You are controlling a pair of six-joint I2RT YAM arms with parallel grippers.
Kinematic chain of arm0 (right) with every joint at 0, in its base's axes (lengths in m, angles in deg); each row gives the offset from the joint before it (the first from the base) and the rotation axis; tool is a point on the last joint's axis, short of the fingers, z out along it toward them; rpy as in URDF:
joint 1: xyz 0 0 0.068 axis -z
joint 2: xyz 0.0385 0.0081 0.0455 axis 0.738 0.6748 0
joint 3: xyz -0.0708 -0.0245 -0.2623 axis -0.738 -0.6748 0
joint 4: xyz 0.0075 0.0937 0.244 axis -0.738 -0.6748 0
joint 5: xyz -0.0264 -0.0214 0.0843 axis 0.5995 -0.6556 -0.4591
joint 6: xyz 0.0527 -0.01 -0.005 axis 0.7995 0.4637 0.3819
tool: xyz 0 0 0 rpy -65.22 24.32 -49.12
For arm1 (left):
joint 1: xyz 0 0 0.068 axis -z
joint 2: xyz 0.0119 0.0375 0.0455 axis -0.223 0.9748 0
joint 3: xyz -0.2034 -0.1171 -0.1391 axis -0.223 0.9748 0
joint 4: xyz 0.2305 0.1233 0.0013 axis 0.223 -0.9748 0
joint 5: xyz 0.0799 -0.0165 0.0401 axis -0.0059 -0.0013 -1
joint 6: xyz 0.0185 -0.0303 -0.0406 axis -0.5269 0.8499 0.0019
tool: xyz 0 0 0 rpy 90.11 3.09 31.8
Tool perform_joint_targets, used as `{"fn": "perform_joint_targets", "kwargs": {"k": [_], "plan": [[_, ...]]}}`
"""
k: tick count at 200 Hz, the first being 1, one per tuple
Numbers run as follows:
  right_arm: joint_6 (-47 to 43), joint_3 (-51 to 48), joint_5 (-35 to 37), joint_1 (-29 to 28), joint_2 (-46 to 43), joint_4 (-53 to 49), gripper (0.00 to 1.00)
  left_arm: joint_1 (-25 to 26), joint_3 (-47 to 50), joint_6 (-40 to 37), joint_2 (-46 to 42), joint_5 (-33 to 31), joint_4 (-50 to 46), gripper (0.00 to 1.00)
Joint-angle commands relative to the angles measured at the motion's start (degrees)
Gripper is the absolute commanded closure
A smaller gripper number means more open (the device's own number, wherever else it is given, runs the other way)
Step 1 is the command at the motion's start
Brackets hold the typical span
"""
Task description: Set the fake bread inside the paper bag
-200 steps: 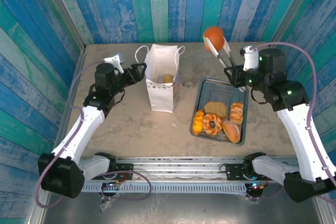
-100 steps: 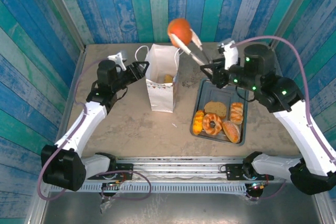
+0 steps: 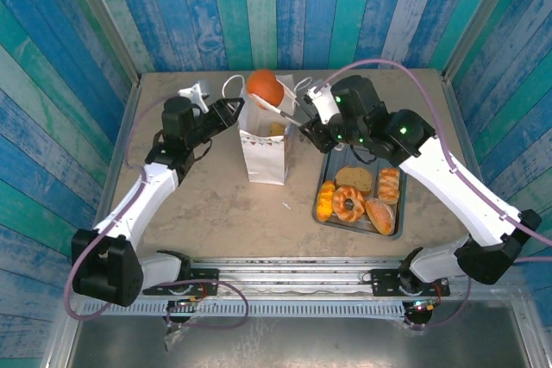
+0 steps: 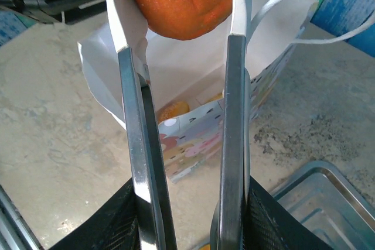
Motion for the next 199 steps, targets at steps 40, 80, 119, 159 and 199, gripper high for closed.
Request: {"fn": "perform_joint_targets", "kwargs": {"k": [40, 80, 119, 159, 199], "plan": [[0.06, 3.91, 5.16, -0.37, 3.53, -1.06, 0.58, 0.02, 0.14, -1.33, 3.50, 0.45, 1.43, 0.56], [0.23, 6.27, 9.16, -0.36, 6.47, -3.86, 0.57, 0.06, -0.07, -2.01, 3.96, -0.16, 0.49, 0.63], [0.02, 7.66, 10.42, -0.35, 9.02, -4.58, 0.56, 0.04, 0.17, -2.01, 3.61, -0.27, 0.60, 0.66], [0.22, 8.09, 10.57, -0.33, 10.25, -5.15, 0.51, 0.06, 0.05, -2.06, 3.60, -0.07, 0.62, 0.67], [0.28, 8.45, 10.49, -0.38, 10.68, -5.23, 0.47, 0.02, -0.04, -1.86, 3.55, -0.01, 0.67, 0.68]]}}
